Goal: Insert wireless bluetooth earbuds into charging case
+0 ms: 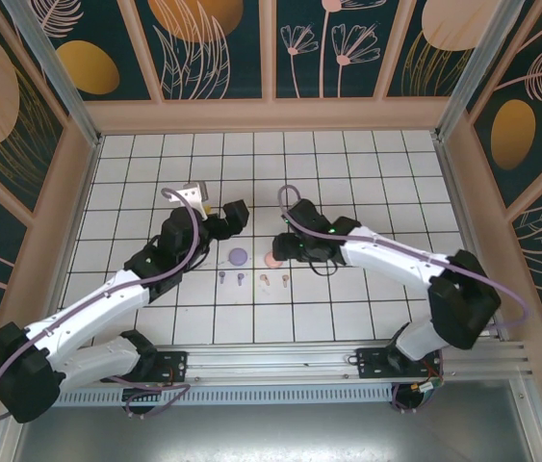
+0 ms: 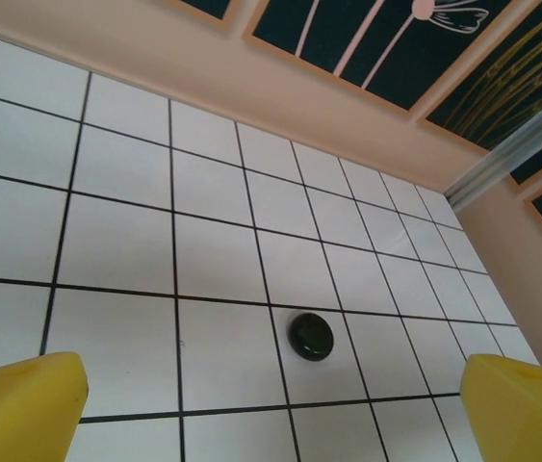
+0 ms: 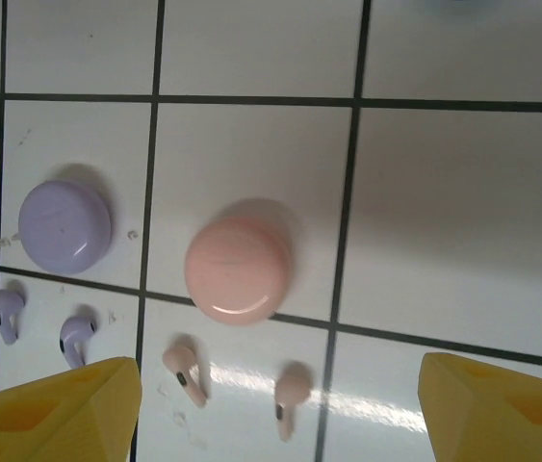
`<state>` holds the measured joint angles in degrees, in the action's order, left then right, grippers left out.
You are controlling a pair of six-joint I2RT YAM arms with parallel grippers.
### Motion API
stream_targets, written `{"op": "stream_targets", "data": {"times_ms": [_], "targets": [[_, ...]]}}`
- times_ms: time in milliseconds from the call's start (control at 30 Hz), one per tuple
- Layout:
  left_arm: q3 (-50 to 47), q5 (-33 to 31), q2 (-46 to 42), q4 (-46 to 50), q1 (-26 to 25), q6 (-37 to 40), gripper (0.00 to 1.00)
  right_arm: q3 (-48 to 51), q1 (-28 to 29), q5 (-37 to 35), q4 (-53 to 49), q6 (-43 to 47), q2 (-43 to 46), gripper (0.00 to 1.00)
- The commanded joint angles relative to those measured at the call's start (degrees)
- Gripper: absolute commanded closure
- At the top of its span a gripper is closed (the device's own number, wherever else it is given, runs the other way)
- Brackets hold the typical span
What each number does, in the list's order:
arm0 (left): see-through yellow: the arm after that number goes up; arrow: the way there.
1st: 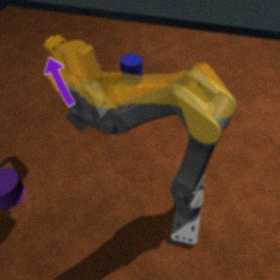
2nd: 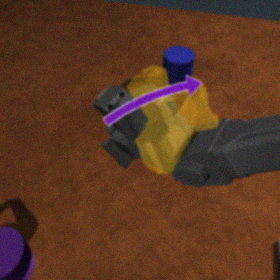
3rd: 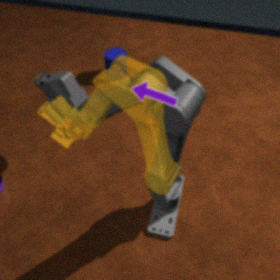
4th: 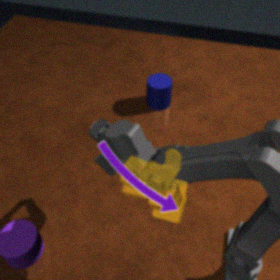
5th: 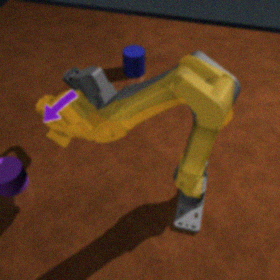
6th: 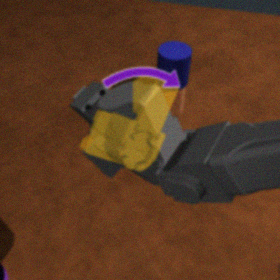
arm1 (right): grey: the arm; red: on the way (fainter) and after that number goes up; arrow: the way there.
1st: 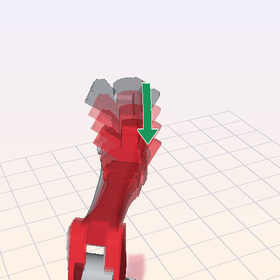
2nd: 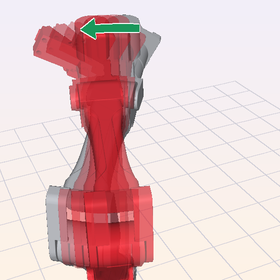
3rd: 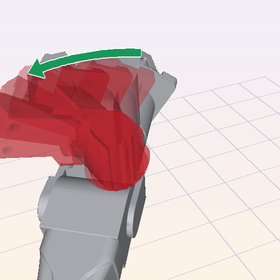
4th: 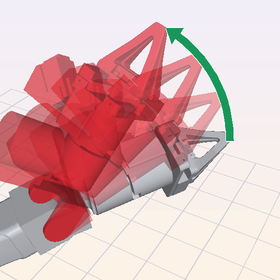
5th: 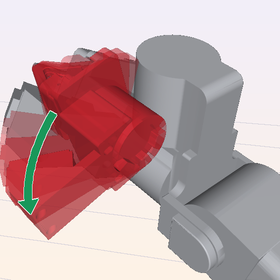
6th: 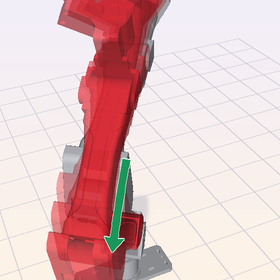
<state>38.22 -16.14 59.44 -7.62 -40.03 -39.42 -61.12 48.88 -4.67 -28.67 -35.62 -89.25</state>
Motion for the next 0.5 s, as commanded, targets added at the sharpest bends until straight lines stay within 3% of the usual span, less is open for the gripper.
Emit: {"op": "stream_targets", "data": {"times_ms": [0,167,467], "targets": [[-2.22,-4.01,-1.86,-4.46,1.10,-1.83,0.01,-4.79,1.70,-4.62,-1.40,-2.18,-4.25,0.24],[-2.07,-3.37,-1.31,-2.96,5.93,-4.55,0.01,-10.63,3.21,-6.16,-3.61,-2.92,-11.41,0.24],[-2.34,1.07,1.03,-3.83,13.10,-0.92,0.01,-16.67,4.04,-7.57,-7.32,-2.61,-19.92,0.24]]}}
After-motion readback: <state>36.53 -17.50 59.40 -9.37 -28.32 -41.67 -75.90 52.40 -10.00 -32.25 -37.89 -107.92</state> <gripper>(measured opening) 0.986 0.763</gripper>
